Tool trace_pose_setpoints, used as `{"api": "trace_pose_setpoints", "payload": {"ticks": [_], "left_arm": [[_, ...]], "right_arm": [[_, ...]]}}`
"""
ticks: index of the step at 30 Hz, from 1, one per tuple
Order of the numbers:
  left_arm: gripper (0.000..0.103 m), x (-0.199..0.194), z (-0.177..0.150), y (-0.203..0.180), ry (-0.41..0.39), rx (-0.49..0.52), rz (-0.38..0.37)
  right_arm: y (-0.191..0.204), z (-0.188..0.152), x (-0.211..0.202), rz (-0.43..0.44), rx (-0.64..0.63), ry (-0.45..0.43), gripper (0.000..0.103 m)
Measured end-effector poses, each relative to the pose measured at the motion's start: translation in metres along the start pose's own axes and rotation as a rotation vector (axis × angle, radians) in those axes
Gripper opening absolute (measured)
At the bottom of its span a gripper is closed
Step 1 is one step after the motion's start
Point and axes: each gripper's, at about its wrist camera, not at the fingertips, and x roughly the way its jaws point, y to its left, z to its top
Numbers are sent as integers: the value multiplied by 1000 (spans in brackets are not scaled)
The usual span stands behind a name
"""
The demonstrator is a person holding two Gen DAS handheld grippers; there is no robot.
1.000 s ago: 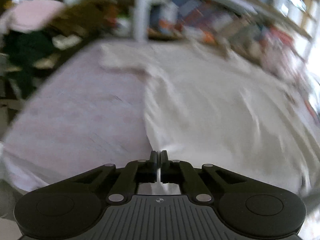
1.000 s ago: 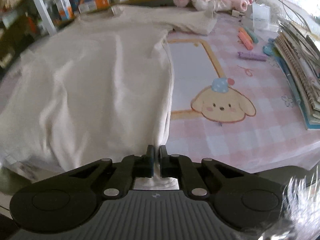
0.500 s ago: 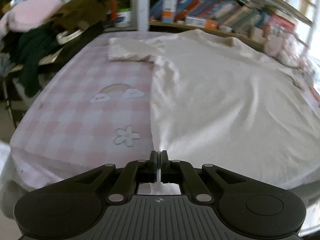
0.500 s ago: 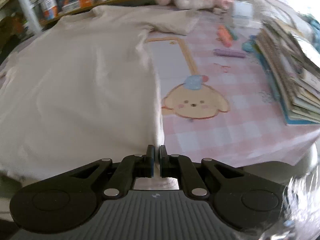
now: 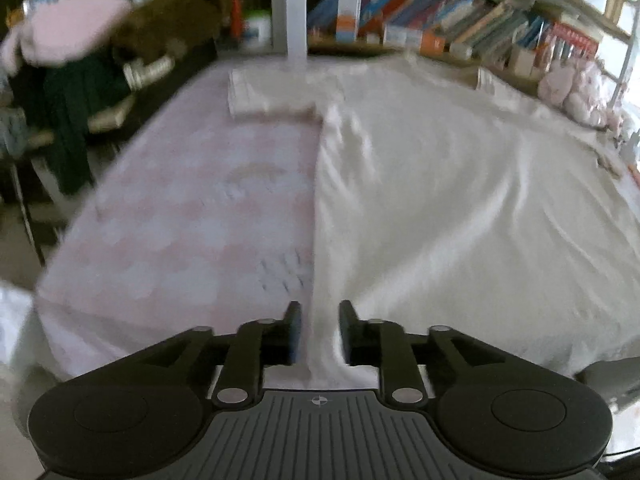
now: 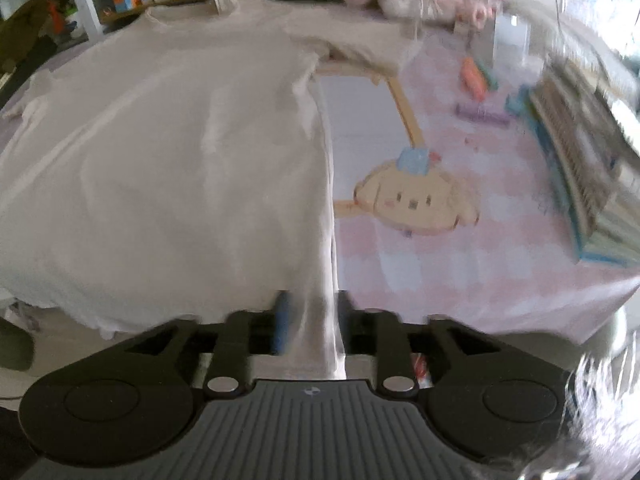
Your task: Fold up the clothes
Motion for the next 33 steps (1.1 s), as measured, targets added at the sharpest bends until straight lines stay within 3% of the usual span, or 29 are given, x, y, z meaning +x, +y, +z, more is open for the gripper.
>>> {"api": "trace_pose_setpoints", "payload": {"ticks": [3,7,13,23,33], "left_arm": [[44,-11,12,0,-91,21,-6],[47,-10,37,-6,-167,47,-52],[48,15,80,-27,-219,78,-106],[48,80,156,-69,-218,159,-118],[48,141,199,-104,-175,196,-86]], "right_arm": [[5,15,-10,6,-19,-52,36],[14,42,-14,31,-48,-106,40],[32,91,3,74,-146,-133,40],[50,189,70,155,-307,-160,43],[48,257,143,222,-387,-141,43]]}}
